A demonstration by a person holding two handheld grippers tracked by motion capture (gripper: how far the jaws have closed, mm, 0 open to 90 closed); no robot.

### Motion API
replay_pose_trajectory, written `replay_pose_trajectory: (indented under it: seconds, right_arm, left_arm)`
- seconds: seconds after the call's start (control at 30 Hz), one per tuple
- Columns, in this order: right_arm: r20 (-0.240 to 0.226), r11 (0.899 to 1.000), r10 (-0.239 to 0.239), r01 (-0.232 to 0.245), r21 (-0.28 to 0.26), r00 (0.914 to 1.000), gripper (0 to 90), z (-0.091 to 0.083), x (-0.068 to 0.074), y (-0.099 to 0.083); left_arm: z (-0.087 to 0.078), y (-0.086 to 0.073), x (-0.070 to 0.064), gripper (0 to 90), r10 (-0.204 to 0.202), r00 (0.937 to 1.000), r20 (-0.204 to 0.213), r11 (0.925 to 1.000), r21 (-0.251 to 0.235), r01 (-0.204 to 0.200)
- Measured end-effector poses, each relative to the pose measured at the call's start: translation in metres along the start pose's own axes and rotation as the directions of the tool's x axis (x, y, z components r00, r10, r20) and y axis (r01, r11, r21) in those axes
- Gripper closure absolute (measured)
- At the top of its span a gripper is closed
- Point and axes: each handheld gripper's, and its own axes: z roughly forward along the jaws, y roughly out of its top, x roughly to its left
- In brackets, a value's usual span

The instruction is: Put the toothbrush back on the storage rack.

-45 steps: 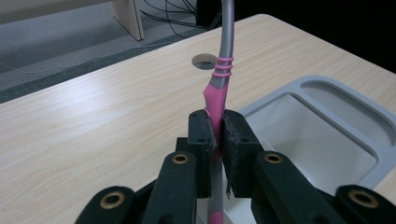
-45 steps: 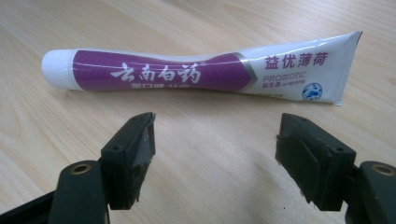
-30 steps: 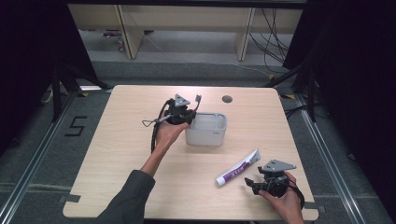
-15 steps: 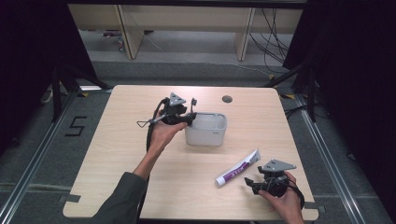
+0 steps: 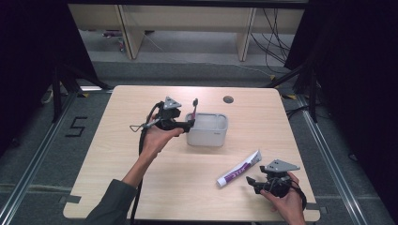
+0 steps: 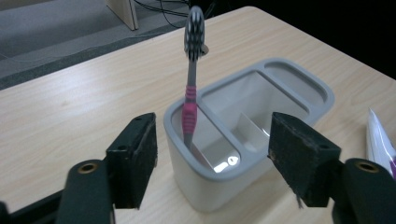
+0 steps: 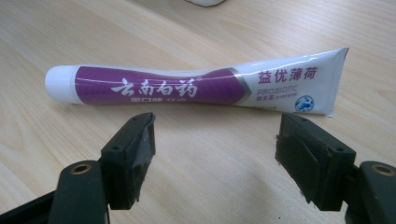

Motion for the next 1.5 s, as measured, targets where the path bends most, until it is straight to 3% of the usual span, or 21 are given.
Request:
replay_pose_trajectory:
  seconds: [0.1, 0.27, 0.43, 0.57, 0.63, 0.73, 0.87, 0.93, 1.0, 1.03, 1.17, 1.23, 1.27, 1.4, 1.5]
  right_arm:
    - [0.012, 1.000, -0.030, 0.030, -0.009, 0.9995, 29.2, 0.001, -0.003, 0.000]
    - [0.020, 0.999, -0.031, 0.031, -0.009, 0.9993, 29.2, 0.000, -0.003, 0.001]
    - [0.013, 1.000, 0.001, -0.001, -0.003, 0.9999, 29.2, 0.000, -0.001, 0.000]
    - [0.012, 1.000, 0.017, -0.017, 0.001, 0.9998, 29.2, 0.000, -0.001, 0.000]
    - [0.009, 1.000, 0.020, -0.020, 0.004, 0.9998, 29.2, 0.000, -0.001, 0.000]
    - [0.012, 1.000, 0.020, -0.020, 0.000, 0.9997, 29.3, 0.000, 0.000, 0.000]
    - [0.009, 1.000, 0.022, -0.022, 0.004, 0.9997, 29.2, 0.000, 0.000, 0.000]
    - [-0.027, 1.000, -0.012, 0.013, 0.012, 0.9996, 29.2, 0.000, -0.003, 0.001]
    - [-0.024, 1.000, -0.008, 0.008, 0.013, 0.9997, 29.2, 0.000, -0.003, 0.001]
    - [-0.021, 1.000, -0.017, 0.017, 0.010, 0.9996, 29.2, 0.000, -0.003, 0.001]
    - [-0.025, 1.000, -0.010, 0.010, 0.013, 0.9996, 29.3, 0.000, -0.004, 0.001]
    - [-0.015, 1.000, 0.001, -0.001, 0.009, 0.9999, 29.3, 0.000, -0.003, 0.001]
    - [0.015, 1.000, 0.011, -0.011, -0.004, 0.9998, 29.3, -0.001, -0.002, 0.000]
    - [0.018, 1.000, 0.012, -0.012, 0.003, 0.9998, 29.9, -0.001, -0.002, 0.001]
    - [0.020, 1.000, 0.015, -0.015, -0.001, 0.9997, 30.0, -0.002, 0.000, 0.001]
  left_arm:
    - [-0.009, -0.011, 0.000, 29.0, -0.004, 1.0000, 0.006, 1.0000, 0.002, 0.004]
    - [-0.022, -0.027, 0.005, 27.8, -0.008, 0.9999, 0.015, 0.9999, 0.007, 0.008]
    - [-0.029, -0.042, 0.007, 27.4, -0.024, 0.9996, 0.016, 0.9997, -0.004, 0.024]
    - [-0.034, -0.055, 0.011, 27.5, -0.009, 0.9999, 0.014, 1.0000, 0.001, 0.009]
    - [-0.036, -0.065, 0.011, 27.4, -0.032, 0.9995, 0.001, 0.9995, -0.007, 0.032]
    - [-0.037, -0.076, 0.012, 27.3, -0.023, 0.9997, 0.012, 0.9997, 0.013, 0.022]
    - [-0.039, -0.080, 0.013, 26.9, -0.020, 0.9997, 0.011, 0.9995, 0.026, 0.019]
    - [-0.040, -0.081, 0.014, 26.8, -0.021, 0.9997, 0.013, 0.9994, 0.027, 0.020]
    - [-0.039, -0.083, 0.014, 26.8, -0.035, 0.9994, 0.002, 0.9993, 0.009, 0.035]
    - [-0.041, -0.084, 0.014, 26.7, -0.024, 0.9997, 0.000, 0.9995, 0.021, 0.024]
    - [-0.042, -0.090, 0.012, 24.4, -0.030, 0.9995, 0.013, 0.9995, 0.004, 0.030]
    - [-0.043, -0.094, 0.011, 22.6, -0.020, 0.9996, 0.021, 0.9995, 0.024, 0.020]
    - [-0.043, -0.097, 0.011, 21.7, -0.018, 0.9997, 0.019, 0.9995, 0.027, 0.017]
    - [-0.048, -0.107, 0.008, 19.8, -0.016, 0.9999, -0.005, 0.9994, 0.030, 0.016]
    - [-0.054, -0.116, 0.007, 19.5, 0.002, 1.0000, 0.000, 0.9988, 0.049, -0.002]
